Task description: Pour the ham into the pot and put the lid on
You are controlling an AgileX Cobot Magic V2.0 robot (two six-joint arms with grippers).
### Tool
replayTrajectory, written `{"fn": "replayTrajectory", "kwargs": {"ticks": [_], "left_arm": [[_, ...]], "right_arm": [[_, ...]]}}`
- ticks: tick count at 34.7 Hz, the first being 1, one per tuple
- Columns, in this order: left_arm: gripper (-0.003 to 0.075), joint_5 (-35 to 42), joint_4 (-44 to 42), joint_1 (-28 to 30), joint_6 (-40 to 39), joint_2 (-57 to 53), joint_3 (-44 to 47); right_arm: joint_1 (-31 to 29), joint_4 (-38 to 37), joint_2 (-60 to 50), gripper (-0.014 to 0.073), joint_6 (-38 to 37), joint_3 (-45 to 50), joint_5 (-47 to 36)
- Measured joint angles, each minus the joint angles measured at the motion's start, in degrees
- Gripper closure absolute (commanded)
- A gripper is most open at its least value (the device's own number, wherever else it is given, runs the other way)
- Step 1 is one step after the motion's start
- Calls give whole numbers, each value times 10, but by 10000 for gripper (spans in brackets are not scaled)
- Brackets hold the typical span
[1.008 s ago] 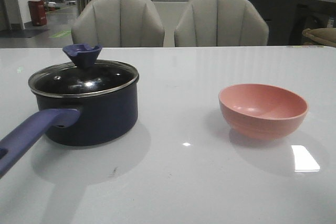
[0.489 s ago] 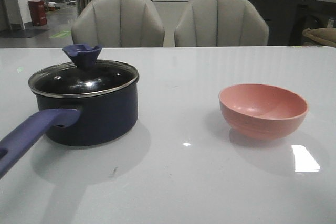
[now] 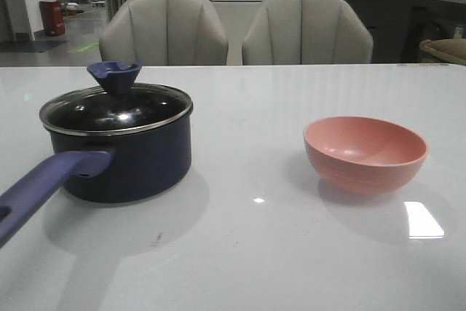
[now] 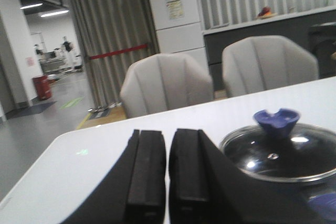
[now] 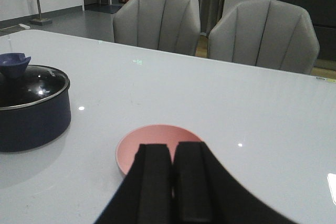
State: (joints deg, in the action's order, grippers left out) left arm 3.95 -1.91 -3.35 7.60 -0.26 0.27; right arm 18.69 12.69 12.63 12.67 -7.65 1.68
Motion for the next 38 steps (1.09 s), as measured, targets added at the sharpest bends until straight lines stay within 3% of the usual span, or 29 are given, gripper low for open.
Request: {"fn": "replayTrajectory", "kwargs": {"ticks": [10, 23, 38], "left_arm": [[586, -33, 15, 28, -1, 0, 0], [586, -33, 19, 28, -79, 0, 0], [586, -34, 22, 0, -81, 0, 0]], "right_arm": [[0, 0, 0, 445, 0, 0, 0], [0, 0, 0, 445, 0, 0, 0], [0, 0, 0, 445, 0, 0, 0]]}}
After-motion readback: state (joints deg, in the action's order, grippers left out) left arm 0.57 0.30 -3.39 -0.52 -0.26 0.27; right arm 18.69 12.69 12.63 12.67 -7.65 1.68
